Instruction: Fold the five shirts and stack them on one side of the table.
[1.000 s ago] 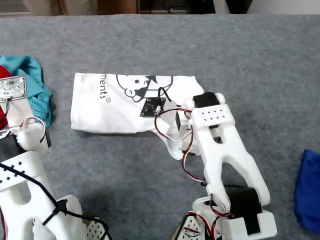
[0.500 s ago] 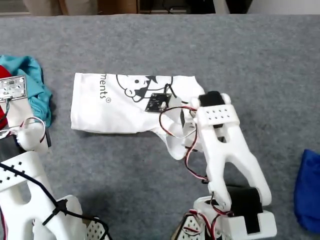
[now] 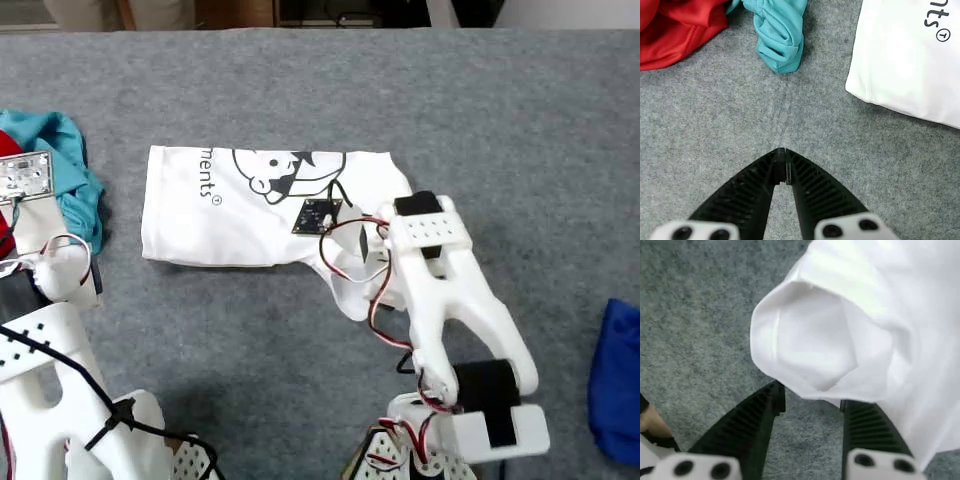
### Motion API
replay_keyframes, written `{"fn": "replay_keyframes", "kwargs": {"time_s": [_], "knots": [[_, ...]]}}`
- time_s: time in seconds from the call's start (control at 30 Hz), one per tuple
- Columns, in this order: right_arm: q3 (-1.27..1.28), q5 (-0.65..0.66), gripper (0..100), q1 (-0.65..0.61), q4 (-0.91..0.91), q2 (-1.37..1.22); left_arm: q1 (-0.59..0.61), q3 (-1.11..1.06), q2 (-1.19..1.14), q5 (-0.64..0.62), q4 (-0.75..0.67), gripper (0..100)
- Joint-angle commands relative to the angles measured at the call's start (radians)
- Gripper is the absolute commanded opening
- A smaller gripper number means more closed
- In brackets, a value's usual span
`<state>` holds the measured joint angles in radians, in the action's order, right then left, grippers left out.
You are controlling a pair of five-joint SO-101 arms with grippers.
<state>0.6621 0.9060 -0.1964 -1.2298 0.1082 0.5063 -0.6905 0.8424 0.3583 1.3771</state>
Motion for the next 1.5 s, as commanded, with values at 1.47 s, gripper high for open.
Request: {"fn": "replay_keyframes", "kwargs": {"time_s": [1.47], "knots": [[-0.647,0.008,0.5,0.157,-0.097,-0.220,0.009,0.014,0.005,0.005,0.052,2]]}}
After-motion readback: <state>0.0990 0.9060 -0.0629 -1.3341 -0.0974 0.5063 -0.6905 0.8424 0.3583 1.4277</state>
